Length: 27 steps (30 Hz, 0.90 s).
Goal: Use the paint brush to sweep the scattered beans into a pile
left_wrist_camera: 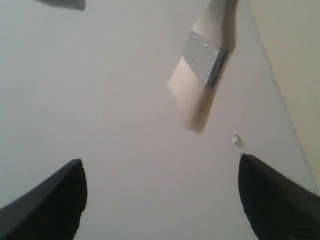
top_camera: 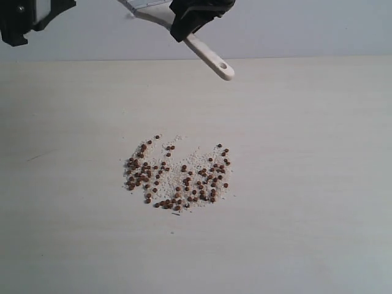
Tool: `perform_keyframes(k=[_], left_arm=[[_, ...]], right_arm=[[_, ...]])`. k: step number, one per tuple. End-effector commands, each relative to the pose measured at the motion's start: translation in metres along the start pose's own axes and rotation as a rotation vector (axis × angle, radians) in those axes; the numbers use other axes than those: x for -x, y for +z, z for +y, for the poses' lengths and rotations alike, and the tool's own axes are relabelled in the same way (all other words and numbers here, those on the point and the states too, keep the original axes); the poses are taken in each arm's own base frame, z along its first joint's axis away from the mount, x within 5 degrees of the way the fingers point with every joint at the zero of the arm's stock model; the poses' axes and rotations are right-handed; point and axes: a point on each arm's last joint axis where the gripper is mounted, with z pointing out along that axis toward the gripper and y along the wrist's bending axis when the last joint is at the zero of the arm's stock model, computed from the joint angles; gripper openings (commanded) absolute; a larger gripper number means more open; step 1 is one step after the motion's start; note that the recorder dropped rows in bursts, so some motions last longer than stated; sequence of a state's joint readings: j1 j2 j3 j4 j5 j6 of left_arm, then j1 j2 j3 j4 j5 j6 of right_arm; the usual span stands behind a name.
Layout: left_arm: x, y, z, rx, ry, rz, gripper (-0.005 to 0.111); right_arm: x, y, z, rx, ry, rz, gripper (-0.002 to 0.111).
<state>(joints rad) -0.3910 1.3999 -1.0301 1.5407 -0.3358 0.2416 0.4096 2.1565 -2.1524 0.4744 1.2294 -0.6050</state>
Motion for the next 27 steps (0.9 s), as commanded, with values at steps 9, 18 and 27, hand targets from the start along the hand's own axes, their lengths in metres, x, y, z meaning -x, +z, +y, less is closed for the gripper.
perform_keyframes(k=[9, 18, 27], left_arm=[[0.028, 0.025, -0.010, -0.035, 0.240, -0.100, 0.078], [0.031, 0.040, -0.022, -0.038, 0.297, -0.124, 0.078], [0.029, 0.055, -0.025, -0.031, 0.299, -0.136, 0.078]], right_arm=[[0.007, -0.003, -0.004, 0.122, 0.127, -0.114, 0.000], [0.007, -0.002, -0.002, 0.151, 0.169, -0.125, 0.000], [0.010, 0.000, 0.004, 0.161, 0.160, -0.123, 0.000]])
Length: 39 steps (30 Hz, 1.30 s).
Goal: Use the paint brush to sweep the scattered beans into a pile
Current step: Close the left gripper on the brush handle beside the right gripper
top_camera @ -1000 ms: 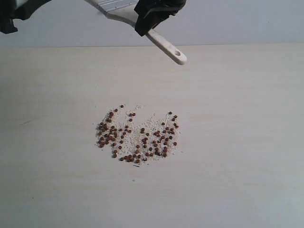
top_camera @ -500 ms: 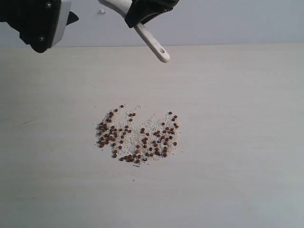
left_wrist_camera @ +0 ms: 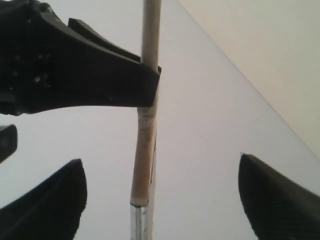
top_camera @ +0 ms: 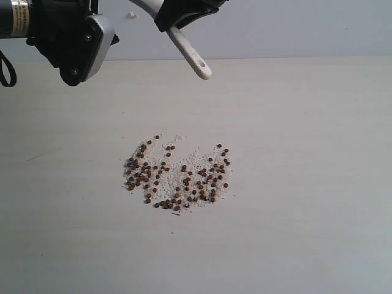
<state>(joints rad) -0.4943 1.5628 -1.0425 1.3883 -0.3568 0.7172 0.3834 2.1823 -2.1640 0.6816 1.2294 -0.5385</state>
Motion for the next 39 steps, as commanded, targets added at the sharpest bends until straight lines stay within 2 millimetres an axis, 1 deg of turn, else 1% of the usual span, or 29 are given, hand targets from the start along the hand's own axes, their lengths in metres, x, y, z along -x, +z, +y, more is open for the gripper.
perform_keyframes(k=[1, 7, 13, 15, 19, 23, 29, 31, 39], left_arm=[[-0.005, 0.007, 0.007, 0.024, -0.010, 0.010, 0.078], [-0.012, 0.011, 0.015, 0.044, -0.005, 0.028, 0.078], [-0.015, 0.023, 0.011, 0.031, -0.002, 0.026, 0.077], [-0.015, 0.027, 0.007, 0.021, -0.006, 0.022, 0.073], [-0.018, 0.036, 0.002, -0.002, -0.004, 0.031, 0.060], [-0.020, 0.044, 0.000, -0.005, -0.004, 0.029, 0.059], [-0.022, 0.049, 0.000, -0.001, -0.011, 0.032, 0.057], [-0.022, 0.050, -0.001, -0.004, -0.012, 0.030, 0.052], [-0.020, 0.056, -0.009, -0.023, -0.019, 0.019, 0.017]], right_arm=[[0.004, 0.000, 0.007, 0.010, -0.010, -0.017, 0.000], [0.003, 0.000, 0.005, -0.011, -0.021, -0.004, 0.000], [0.003, 0.000, 0.005, -0.014, -0.038, -0.002, 0.000], [0.002, 0.000, 0.005, -0.016, -0.041, -0.001, 0.000], [0.002, 0.000, 0.005, -0.016, -0.065, -0.001, 0.000], [0.002, 0.000, 0.005, -0.016, -0.065, -0.001, 0.000], [0.002, 0.000, 0.005, -0.017, -0.068, 0.000, 0.000], [0.002, 0.000, 0.005, -0.017, -0.077, 0.000, 0.000], [0.002, 0.000, 0.005, -0.020, -0.085, 0.002, 0.000]])
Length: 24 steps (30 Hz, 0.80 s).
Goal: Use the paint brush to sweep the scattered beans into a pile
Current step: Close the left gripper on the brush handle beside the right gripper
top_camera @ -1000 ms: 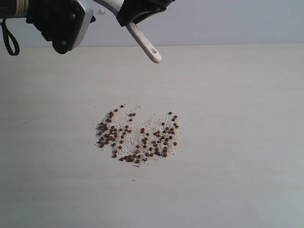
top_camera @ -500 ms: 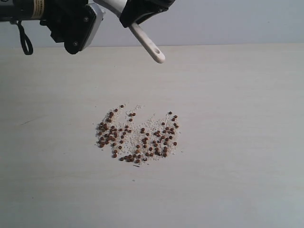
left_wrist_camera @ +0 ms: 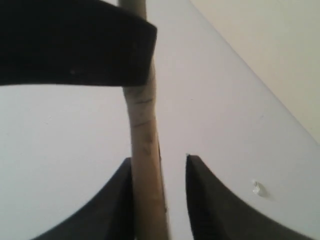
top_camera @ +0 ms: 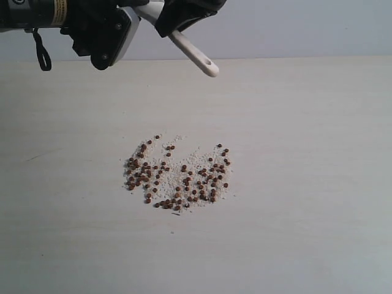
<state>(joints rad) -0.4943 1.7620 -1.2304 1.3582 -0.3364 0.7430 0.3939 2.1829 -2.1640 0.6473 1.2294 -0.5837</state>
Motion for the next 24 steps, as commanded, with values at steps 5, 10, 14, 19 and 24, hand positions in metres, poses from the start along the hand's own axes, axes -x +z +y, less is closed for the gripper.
perform_keyframes(k=[5, 10, 14, 19, 24], left_arm=[[0.002, 0.004, -0.001, 0.004, -0.040, -0.007, 0.000], [0.001, 0.004, -0.001, 0.000, -0.075, -0.003, 0.000], [0.000, 0.003, -0.004, -0.024, -0.257, 0.019, 0.000], [-0.004, 0.003, -0.008, -0.039, -0.795, 0.081, 0.000], [0.006, 0.003, -0.014, -0.108, -1.364, 0.037, 0.000]], right_arm=[[0.003, -0.003, 0.003, -0.002, -0.074, -0.019, 0.015], [0.005, -0.009, 0.005, -0.018, -0.120, -0.021, 0.061], [0.013, -0.053, 0.025, -0.132, -0.237, -0.043, 0.083], [0.017, -0.125, 0.058, -0.343, -0.299, -0.086, 0.083], [0.016, -0.161, 0.082, -0.380, -0.223, -0.171, 0.079]])
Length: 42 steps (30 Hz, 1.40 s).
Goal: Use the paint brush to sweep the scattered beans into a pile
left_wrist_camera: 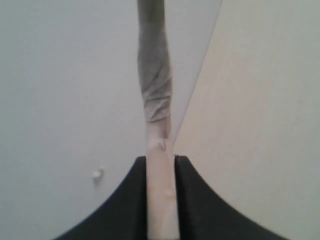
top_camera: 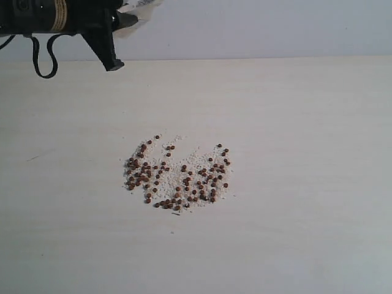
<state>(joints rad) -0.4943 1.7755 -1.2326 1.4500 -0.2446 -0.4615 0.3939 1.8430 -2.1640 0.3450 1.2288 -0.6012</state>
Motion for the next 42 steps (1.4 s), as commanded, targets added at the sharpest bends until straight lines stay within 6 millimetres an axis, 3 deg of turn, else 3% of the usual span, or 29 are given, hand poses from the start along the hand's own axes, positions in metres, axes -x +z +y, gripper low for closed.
perform_keyframes(k=[1, 9, 13, 18, 22, 27, 30, 38, 42], left_arm=[[0.000, -0.002, -0.016, -0.133, -0.265, -0.027, 0.000], [-0.029, -0.021, -0.036, -0.403, -0.514, -0.143, 0.000], [-0.032, -0.035, -0.032, -0.452, -0.669, -0.347, 0.000], [-0.026, -0.044, -0.038, -0.474, -0.699, -0.519, 0.000], [-0.020, -0.049, -0.044, -0.509, -0.670, -0.596, 0.000], [-0.020, -0.049, -0.045, -0.521, -0.667, -0.590, 0.000], [-0.021, -0.049, -0.047, -0.541, -0.655, -0.578, 0.000], [-0.022, -0.050, -0.049, -0.561, -0.652, -0.563, 0.000], [-0.034, -0.050, -0.044, -0.541, -0.698, -0.540, 0.000]], right_arm=[[0.006, -0.024, 0.005, -0.039, 0.062, -0.043, 0.078], [0.002, -0.061, 0.029, 0.024, 0.146, -0.102, 0.077], [-0.021, -0.071, 0.049, 0.089, 0.153, -0.067, 0.077], [-0.061, -0.082, 0.079, 0.165, 0.140, -0.021, 0.077], [-0.087, -0.081, 0.098, 0.158, 0.061, -0.176, 0.077], [-0.113, -0.061, 0.110, 0.134, -0.040, -0.382, 0.077], [-0.121, -0.043, 0.107, 0.097, -0.065, -0.470, 0.077], [-0.120, 0.015, 0.092, 0.115, -0.151, -0.634, 0.075], [-0.116, 0.046, 0.074, 0.173, -0.146, -0.605, 0.075]])
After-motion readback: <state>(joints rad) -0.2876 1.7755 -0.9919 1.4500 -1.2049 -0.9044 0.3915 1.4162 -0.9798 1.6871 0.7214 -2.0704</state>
